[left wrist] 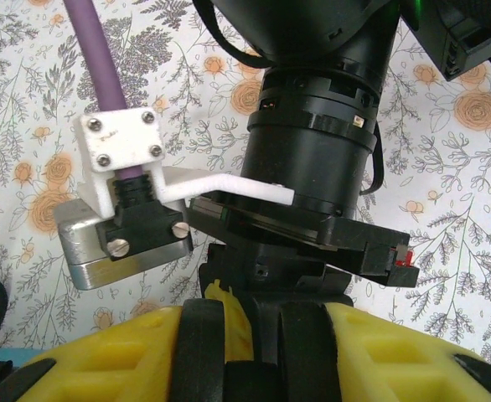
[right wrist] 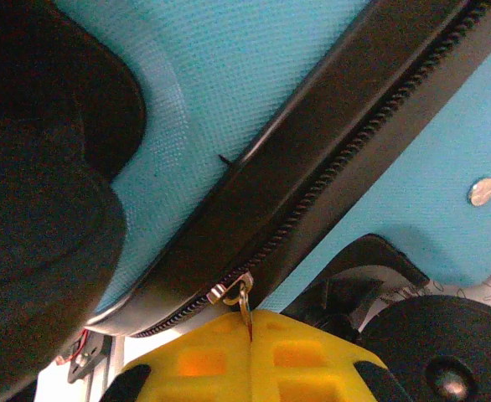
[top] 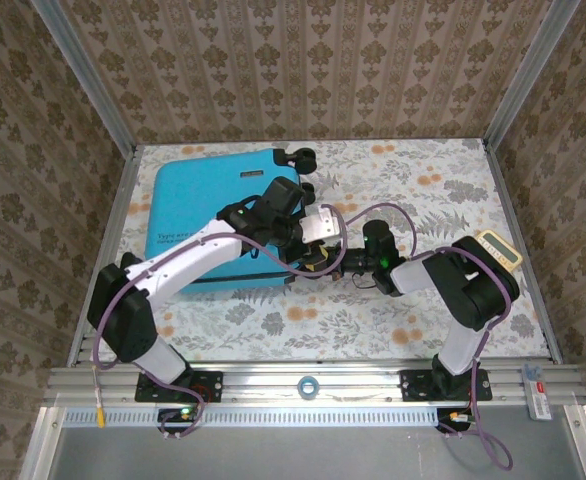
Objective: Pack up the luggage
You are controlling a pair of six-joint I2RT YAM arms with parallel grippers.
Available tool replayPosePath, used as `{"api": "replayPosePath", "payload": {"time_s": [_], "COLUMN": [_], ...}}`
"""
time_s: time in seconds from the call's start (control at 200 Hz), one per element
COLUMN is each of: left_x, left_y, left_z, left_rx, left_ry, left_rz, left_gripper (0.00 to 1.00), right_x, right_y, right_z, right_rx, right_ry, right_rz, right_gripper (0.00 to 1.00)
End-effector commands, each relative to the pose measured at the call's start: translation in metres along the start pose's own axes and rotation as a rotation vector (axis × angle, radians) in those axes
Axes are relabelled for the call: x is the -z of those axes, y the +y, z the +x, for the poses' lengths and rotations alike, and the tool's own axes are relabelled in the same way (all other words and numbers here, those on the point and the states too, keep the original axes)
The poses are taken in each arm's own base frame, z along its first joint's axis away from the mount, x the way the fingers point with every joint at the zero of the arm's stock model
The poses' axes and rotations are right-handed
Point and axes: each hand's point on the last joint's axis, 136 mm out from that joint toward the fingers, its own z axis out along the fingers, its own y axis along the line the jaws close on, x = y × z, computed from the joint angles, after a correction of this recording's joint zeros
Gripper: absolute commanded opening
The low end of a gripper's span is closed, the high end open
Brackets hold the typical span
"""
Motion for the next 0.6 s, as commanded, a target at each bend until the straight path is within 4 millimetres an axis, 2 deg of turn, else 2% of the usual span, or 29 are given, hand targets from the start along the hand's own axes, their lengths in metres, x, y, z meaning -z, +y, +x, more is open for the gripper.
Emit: {"api": "replayPosePath", "payload": {"time_s": [0.0,0.18,0.595], "left_x": [0.025,0.026,0.026], "left_y": [-0.079,-0.089,-0.095], "left_z": [-0.075,-0.074,-0.072], "left_rx": [-0.089,-0.103,-0.117], "left_ry": [-0.252,-0.251,-0.237], "left_rz": [0.313,0.341,0.356], "left_gripper": [0.00,0.00,0.00], "right_x": [0.011,0.019,0.037], "right_y": [-0.035,-0.049,-0.076], "right_z": [-0.073,-0.082,-0.097], "right_rx": [0.031,-0.019,-0.065], "right_ry": [-0.231,-0.250,-0.261], "right_rz": [0.215,0.292,0.403], "right_gripper": [0.00,0.00,0.00]}}
